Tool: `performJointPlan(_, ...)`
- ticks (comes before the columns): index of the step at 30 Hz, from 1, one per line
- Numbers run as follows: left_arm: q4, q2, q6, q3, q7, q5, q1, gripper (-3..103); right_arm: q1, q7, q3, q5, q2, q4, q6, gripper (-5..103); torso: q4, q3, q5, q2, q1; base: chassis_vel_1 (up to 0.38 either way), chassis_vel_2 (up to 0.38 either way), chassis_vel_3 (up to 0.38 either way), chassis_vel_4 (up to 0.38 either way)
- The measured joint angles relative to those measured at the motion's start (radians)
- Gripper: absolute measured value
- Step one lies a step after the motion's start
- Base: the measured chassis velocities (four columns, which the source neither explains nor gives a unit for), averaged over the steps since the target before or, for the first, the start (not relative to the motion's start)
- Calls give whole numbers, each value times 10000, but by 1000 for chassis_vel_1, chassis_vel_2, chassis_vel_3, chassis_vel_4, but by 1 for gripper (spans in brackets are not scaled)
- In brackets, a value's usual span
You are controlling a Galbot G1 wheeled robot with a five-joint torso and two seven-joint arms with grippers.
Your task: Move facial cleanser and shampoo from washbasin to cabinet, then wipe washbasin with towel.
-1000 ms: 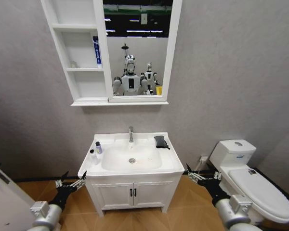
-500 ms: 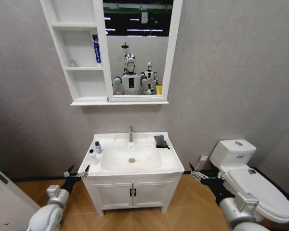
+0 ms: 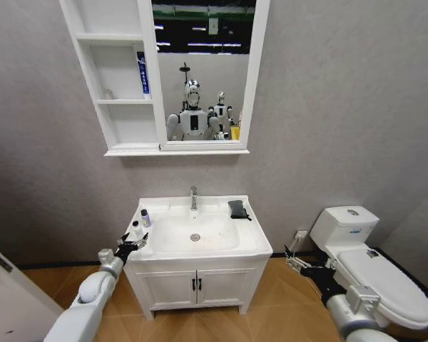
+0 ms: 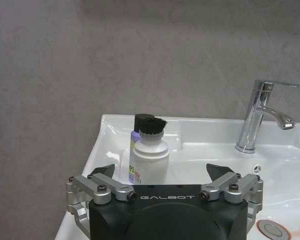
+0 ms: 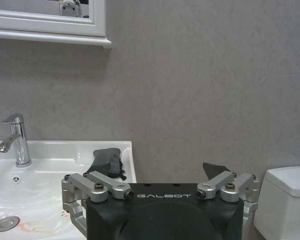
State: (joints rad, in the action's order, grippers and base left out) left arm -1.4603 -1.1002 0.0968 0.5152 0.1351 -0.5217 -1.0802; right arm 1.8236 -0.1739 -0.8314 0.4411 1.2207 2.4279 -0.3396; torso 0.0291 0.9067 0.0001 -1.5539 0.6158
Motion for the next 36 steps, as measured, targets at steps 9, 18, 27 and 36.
performJointPlan(9,1256,-451,-453,-191,-72,513,677,100,-24,-80,-87,93,51,-45,87,100,-1,0,-2,0,-1,0,0,0,0)
performJointPlan(18,1450,-399,-590,-163,-140,604,825,88,-92,-213,-8,92,193,-155,100,100,-1,-1,0,0,-1,0,0,0,0)
performJointPlan(27,1262,-353,-576,-99,-154,605,754,61,-101,-213,58,59,215,-184,103,100,-1,-1,-1,-1,-2,0,0,0,0)
performJointPlan(36,-1769,892,828,111,-1493,-609,339,34,-226,-199,141,44,83,-369,142,100,0,-2,0,-2,-2,0,0,0,0)
